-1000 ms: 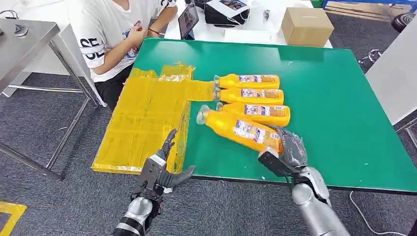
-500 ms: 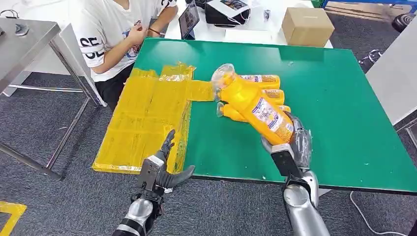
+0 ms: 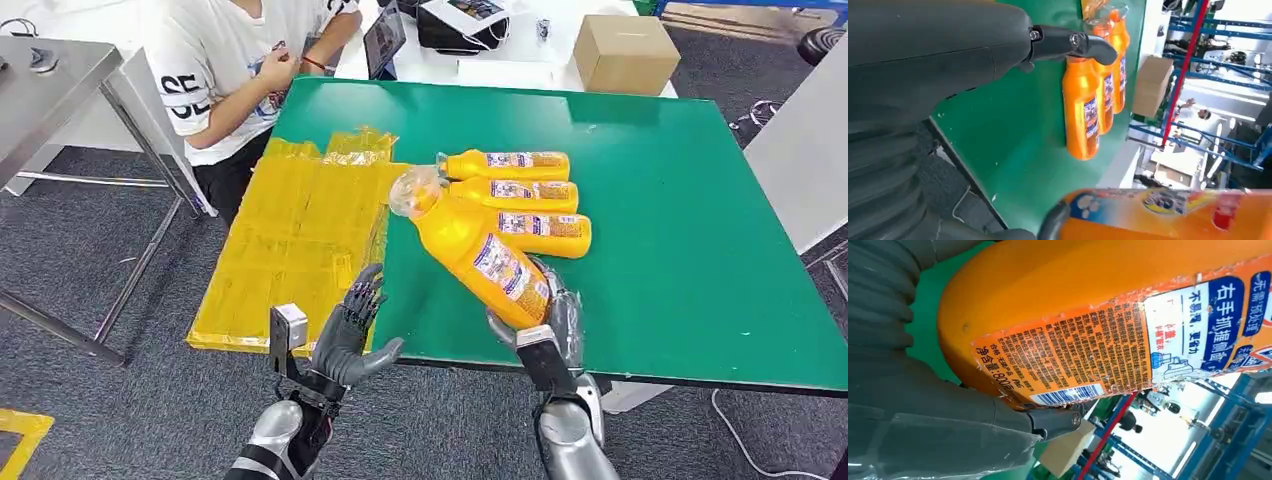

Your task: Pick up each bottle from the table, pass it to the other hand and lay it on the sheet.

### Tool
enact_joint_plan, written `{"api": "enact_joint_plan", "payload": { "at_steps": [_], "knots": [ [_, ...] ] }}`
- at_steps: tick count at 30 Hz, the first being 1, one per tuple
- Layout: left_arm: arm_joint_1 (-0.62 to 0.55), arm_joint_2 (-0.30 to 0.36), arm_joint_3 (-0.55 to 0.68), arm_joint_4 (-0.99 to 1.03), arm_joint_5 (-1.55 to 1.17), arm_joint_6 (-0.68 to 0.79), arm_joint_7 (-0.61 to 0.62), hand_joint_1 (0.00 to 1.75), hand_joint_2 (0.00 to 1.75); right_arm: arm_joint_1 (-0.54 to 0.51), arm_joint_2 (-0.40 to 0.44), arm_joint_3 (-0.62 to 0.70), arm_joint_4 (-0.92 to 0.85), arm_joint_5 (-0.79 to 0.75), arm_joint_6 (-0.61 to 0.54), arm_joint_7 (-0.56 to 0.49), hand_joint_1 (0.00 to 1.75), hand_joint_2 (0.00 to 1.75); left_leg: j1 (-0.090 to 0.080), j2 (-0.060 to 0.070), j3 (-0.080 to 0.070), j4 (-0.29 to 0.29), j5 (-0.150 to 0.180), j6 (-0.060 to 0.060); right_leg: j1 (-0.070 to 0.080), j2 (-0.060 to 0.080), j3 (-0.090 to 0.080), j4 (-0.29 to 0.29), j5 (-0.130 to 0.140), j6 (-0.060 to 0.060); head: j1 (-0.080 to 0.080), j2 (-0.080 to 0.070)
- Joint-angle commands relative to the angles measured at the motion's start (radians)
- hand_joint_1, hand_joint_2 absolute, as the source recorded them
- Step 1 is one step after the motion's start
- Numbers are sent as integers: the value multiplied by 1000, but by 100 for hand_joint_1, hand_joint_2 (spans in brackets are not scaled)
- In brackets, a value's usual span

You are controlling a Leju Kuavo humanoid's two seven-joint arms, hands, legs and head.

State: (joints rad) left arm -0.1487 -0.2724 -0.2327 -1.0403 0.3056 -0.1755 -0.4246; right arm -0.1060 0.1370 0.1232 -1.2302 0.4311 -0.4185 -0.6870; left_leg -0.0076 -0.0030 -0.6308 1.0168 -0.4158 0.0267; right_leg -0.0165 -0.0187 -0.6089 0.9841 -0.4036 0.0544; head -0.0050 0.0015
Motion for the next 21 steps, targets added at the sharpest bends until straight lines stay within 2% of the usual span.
{"api": "enact_joint_plan", "payload": {
  "at_steps": [1,7,9,15,21],
  "knots": [
    [-13,49,-57,-23,73,-78,15,0,175,-11,41,75,148,-8,72,-1,175,175,2,3,6,-1,-3,-2,2,4,6,-2,-1,-3,0,0],
    [-19,60,-116,-57,134,-117,36,0,175,-35,87,288,359,18,-8,-11,175,175,3,5,8,-2,-4,-4,3,6,7,-2,-2,-4,0,0],
    [-21,62,-124,-53,135,-114,35,0,175,-39,97,316,386,-24,20,-11,175,175,3,4,8,-1,-3,-3,2,5,6,-2,-2,-3,0,0],
    [-20,64,-133,-54,127,-109,25,0,175,-55,118,336,449,-47,51,-11,175,175,2,2,3,-1,-1,-1,3,2,2,-1,-1,-2,0,0],
    [-12,64,-139,-64,122,-109,23,0,175,-66,132,339,502,-54,89,-11,175,175,3,2,6,-1,-3,-3,3,3,5,-1,-2,-4,0,0]
  ]
}}
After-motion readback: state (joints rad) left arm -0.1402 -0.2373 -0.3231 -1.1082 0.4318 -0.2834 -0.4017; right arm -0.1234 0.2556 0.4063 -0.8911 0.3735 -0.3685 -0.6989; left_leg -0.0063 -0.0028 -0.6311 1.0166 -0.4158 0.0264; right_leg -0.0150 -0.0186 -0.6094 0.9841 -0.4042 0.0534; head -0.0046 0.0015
